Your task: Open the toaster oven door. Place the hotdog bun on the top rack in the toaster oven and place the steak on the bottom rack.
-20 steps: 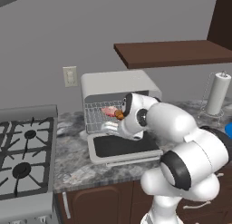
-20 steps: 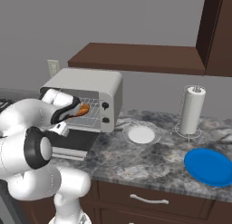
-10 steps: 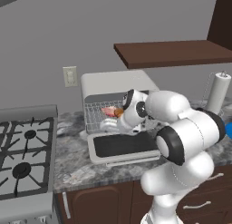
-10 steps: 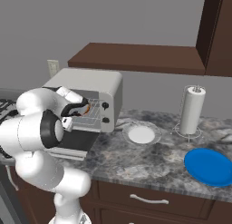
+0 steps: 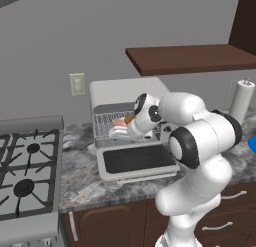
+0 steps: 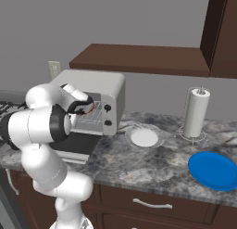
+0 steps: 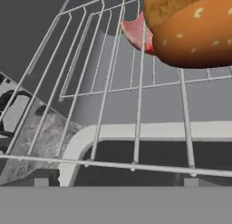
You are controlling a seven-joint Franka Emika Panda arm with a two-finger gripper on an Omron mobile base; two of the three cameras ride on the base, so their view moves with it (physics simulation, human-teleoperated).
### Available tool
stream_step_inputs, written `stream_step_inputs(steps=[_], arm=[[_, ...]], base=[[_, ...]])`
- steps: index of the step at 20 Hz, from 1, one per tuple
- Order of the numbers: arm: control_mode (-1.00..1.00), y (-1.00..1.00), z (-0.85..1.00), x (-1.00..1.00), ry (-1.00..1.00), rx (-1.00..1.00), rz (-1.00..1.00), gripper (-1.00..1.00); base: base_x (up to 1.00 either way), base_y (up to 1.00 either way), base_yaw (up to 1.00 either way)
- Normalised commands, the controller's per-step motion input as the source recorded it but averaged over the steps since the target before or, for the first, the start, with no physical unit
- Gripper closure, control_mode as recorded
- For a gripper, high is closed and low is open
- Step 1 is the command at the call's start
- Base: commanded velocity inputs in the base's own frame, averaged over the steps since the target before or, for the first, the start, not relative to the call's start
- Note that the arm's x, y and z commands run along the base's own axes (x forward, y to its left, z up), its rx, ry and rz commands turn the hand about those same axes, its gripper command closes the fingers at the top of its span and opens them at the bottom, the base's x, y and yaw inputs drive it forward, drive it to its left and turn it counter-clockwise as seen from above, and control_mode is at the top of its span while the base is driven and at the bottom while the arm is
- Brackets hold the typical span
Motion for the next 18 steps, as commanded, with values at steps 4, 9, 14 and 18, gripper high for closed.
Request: stream_step_inputs(steps=[4, 9, 14, 18], arm=[[-1.00, 0.16, 0.36, 0.37, 0.03, -0.07, 0.07, -1.00], [-1.00, 0.15, 0.24, 0.46, 0.07, -0.06, 0.03, -1.00], [-1.00, 0.17, 0.01, 0.58, 0.09, -0.07, 0.01, -1.00], [-1.00, 0.15, 0.00, 0.58, 0.04, -0.05, 0.02, -1.00]], base=[[0.00, 0.00, 0.00], [0.00, 0.00, 0.00], [0.00, 0.00, 0.00], [0.00, 0.00, 0.00]])
